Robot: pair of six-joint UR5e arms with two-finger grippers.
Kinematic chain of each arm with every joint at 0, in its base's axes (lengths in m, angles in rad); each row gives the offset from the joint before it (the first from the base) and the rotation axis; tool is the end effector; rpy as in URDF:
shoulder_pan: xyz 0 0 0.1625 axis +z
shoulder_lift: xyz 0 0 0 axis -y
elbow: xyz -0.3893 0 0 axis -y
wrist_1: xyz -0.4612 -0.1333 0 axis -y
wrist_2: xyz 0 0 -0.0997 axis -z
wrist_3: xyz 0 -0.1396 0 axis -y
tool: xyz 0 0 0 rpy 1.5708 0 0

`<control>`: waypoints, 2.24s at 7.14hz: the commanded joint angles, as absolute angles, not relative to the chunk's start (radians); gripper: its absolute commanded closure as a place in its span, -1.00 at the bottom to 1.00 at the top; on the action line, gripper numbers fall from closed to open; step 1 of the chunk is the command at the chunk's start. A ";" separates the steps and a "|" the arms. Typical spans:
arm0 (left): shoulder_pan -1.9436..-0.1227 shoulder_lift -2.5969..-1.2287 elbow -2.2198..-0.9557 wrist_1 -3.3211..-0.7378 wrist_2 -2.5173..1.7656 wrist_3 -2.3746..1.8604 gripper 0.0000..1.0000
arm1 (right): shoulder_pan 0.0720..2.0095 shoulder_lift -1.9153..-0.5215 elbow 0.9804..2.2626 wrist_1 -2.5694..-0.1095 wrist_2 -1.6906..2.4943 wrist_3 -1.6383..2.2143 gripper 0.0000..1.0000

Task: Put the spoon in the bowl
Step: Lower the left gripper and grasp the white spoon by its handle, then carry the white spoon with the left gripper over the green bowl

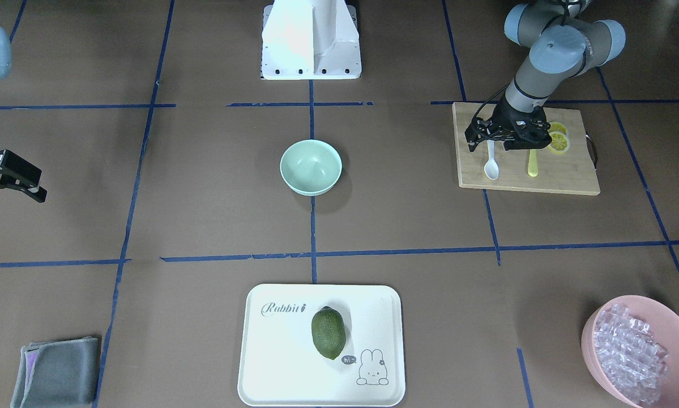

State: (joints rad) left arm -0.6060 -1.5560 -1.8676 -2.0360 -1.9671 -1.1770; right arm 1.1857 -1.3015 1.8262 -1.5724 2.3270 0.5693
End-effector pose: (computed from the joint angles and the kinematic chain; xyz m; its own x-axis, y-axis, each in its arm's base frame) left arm 0.4462 -0.4058 0.4501 0.6757 -0.0376 -0.7362 0.0548 0.9985 -0.0007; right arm -0.2056 -0.6071 0.3449 0.6348 -0.0650 0.7699 -0.0199 0.9948 0.1004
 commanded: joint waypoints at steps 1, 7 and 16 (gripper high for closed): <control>-0.606 -1.557 -1.870 -2.036 -1.968 -1.178 0.10 | 1.186 -1.299 1.827 -1.572 2.327 0.571 -1.00; -0.609 -1.563 -1.896 -1.967 -1.979 -1.180 1.00 | 1.186 -1.301 1.829 -1.572 2.327 0.572 -1.00; -0.596 -2.251 -1.879 -1.367 -2.076 -1.360 1.00 | 1.207 -1.333 1.833 -1.566 2.329 0.557 -1.00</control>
